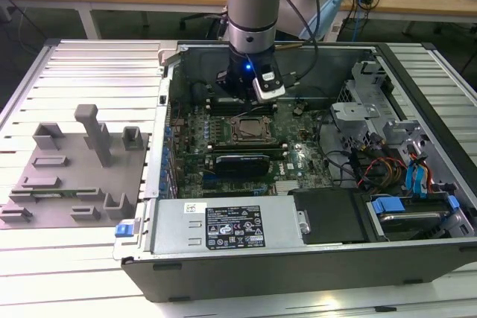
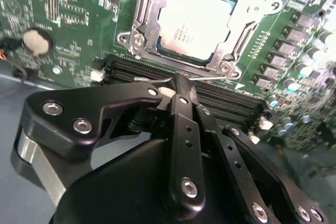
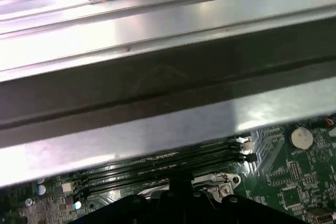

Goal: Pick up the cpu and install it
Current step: 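Install the first cpu locking lever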

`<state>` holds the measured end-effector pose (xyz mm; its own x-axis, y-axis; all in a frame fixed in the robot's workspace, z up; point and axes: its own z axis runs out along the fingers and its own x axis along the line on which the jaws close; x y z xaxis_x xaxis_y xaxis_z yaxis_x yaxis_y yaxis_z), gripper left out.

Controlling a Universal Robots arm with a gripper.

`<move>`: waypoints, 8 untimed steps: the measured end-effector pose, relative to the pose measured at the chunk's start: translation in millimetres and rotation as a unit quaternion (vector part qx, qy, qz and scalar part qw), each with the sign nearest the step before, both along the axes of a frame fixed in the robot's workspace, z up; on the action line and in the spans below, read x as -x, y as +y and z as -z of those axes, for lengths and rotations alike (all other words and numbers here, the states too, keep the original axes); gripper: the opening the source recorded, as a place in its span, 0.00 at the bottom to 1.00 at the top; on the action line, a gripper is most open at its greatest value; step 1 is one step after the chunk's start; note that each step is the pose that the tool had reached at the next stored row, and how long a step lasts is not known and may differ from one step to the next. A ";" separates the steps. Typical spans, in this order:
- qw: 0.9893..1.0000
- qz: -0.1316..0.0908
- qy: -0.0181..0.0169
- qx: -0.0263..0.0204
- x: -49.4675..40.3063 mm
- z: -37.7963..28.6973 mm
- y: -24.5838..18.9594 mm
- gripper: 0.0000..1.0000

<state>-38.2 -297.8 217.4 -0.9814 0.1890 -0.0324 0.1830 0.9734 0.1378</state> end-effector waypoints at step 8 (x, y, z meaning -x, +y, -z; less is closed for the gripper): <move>0.998 -0.050 -0.032 0.001 0.0 2.4 0.0 0.11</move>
<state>-38.2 -297.8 215.0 -0.9913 0.0904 -0.0958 0.0761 0.9867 0.1433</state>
